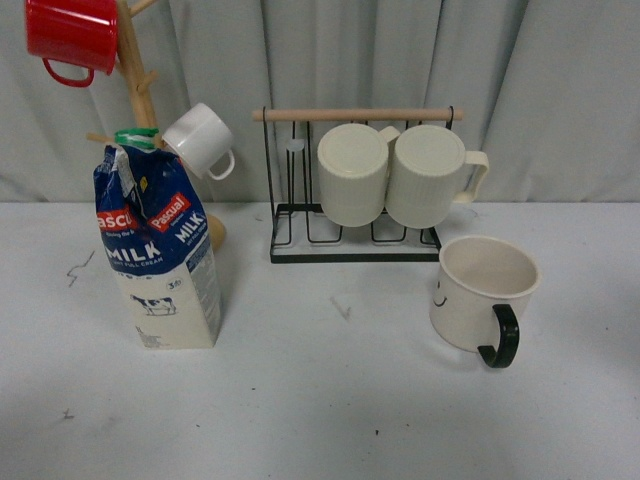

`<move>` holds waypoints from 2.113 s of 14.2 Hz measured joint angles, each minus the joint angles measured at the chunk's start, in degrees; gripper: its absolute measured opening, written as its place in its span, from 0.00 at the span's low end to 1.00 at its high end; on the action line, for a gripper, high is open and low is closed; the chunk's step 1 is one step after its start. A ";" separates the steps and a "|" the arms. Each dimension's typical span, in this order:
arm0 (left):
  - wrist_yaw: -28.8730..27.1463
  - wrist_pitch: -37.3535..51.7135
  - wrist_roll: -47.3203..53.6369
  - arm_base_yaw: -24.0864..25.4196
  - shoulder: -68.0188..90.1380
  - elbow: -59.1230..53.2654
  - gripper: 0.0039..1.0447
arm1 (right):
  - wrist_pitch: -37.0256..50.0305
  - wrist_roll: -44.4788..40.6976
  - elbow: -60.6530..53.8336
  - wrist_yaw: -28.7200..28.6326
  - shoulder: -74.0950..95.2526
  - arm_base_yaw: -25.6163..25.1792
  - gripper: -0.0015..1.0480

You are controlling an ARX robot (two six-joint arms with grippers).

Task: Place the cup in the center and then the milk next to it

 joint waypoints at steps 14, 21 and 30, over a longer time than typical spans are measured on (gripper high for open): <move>-0.02 0.02 0.00 0.00 0.00 0.00 0.94 | -36.35 14.69 44.06 4.31 51.56 6.08 0.79; -0.02 0.00 0.00 0.00 0.00 0.00 0.94 | -35.41 14.71 42.69 3.85 50.31 5.44 0.03; 0.00 0.02 0.00 0.00 0.00 0.00 0.94 | -47.98 15.74 53.29 6.93 51.21 18.45 0.03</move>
